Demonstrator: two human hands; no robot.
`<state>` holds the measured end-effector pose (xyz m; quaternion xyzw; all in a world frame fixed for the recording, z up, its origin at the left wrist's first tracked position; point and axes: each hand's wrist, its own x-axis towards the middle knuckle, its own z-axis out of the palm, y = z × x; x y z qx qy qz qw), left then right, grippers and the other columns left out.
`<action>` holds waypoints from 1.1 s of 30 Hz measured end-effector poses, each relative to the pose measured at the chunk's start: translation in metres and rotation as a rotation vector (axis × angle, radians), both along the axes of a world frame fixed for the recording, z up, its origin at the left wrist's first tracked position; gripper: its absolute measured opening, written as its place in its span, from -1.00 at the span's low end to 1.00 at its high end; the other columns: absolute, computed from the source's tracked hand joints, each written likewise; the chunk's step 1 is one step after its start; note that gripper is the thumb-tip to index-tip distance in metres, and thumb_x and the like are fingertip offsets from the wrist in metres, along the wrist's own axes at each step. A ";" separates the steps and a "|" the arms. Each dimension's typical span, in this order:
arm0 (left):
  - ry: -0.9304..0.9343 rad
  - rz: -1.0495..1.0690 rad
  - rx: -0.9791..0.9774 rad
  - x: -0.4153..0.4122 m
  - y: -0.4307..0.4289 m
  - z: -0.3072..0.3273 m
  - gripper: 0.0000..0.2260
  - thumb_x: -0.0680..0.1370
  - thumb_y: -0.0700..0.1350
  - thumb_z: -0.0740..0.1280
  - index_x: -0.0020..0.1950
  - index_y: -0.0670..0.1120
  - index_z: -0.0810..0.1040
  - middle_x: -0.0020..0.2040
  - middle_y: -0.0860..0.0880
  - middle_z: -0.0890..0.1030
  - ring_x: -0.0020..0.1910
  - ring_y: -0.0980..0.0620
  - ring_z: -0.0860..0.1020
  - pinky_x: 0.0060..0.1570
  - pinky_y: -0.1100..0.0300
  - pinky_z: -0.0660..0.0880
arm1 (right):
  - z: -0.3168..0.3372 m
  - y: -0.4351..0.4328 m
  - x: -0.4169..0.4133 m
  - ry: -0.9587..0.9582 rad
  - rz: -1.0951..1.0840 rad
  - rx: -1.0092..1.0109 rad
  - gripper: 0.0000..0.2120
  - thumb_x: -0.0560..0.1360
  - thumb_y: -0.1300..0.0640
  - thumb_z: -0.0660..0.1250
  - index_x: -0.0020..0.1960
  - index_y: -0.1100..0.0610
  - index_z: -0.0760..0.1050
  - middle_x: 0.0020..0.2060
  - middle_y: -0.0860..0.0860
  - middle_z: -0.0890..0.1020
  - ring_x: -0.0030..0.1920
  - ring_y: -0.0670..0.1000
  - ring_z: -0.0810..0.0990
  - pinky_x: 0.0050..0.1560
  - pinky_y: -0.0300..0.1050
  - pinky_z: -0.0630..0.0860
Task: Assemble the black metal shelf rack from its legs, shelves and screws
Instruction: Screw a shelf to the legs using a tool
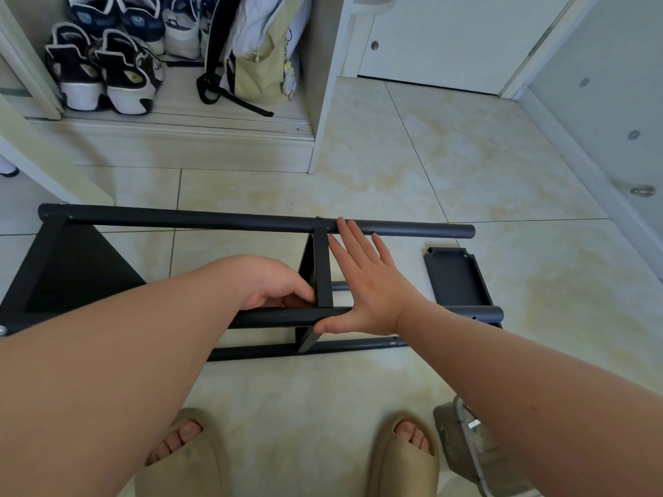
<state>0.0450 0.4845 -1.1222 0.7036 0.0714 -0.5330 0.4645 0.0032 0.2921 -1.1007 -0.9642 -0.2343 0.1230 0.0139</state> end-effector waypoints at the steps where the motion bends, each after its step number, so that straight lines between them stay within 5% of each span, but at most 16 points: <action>1: 0.011 -0.002 -0.006 0.000 0.000 0.001 -0.79 0.55 -0.15 0.40 0.15 -0.17 0.69 -0.20 -0.04 0.70 -0.29 0.07 0.63 -0.21 0.24 0.54 | 0.000 0.000 0.000 0.000 0.001 -0.001 0.29 0.25 -0.67 0.04 0.64 0.13 -0.31 0.58 0.08 -0.40 0.56 0.02 -0.46 0.57 0.17 -0.33; 9: 0.121 -0.022 -0.076 0.002 0.004 0.001 -0.74 0.59 -0.19 0.31 -0.18 -0.09 0.76 -0.17 -0.08 0.71 -0.26 0.04 0.66 -0.14 0.18 0.58 | 0.000 0.000 0.000 0.002 -0.005 -0.003 0.29 0.25 -0.67 0.03 0.64 0.14 -0.29 0.59 0.08 -0.39 0.57 0.02 -0.45 0.58 0.18 -0.30; 14: -0.044 -0.032 0.014 0.001 -0.001 -0.003 -0.86 0.55 -0.13 0.40 0.04 -0.15 0.69 -0.17 -0.05 0.71 -0.25 0.06 0.64 -0.21 0.24 0.54 | 0.000 0.000 0.000 -0.002 -0.001 -0.001 0.29 0.24 -0.66 0.04 0.64 0.15 -0.28 0.59 0.10 -0.37 0.57 0.04 -0.44 0.58 0.18 -0.31; 23: 0.085 -0.018 -0.057 0.001 0.001 -0.001 -0.79 0.58 -0.18 0.32 -0.14 -0.10 0.74 -0.18 -0.07 0.71 -0.27 0.03 0.64 -0.09 0.16 0.54 | 0.001 0.001 -0.001 0.003 -0.009 0.003 0.29 0.26 -0.65 0.09 0.64 0.15 -0.28 0.59 0.10 -0.37 0.58 0.04 -0.43 0.58 0.17 -0.31; 27: -0.051 -0.051 0.057 0.000 -0.002 -0.002 -0.76 0.55 -0.15 0.39 0.16 -0.22 0.66 -0.18 -0.08 0.67 -0.29 0.02 0.59 -0.20 0.20 0.50 | 0.001 0.001 -0.001 0.001 -0.008 0.009 0.28 0.28 -0.63 0.15 0.64 0.15 -0.27 0.60 0.10 -0.36 0.58 0.04 -0.42 0.58 0.16 -0.32; 33: 0.065 -0.010 -0.060 0.000 0.002 0.001 -0.82 0.58 -0.24 0.31 0.07 -0.15 0.70 -0.06 -0.09 0.70 -0.10 -0.01 0.63 0.08 0.14 0.53 | 0.001 0.001 -0.001 0.004 -0.008 -0.001 0.28 0.26 -0.65 0.07 0.64 0.14 -0.29 0.59 0.09 -0.37 0.57 0.03 -0.44 0.58 0.18 -0.31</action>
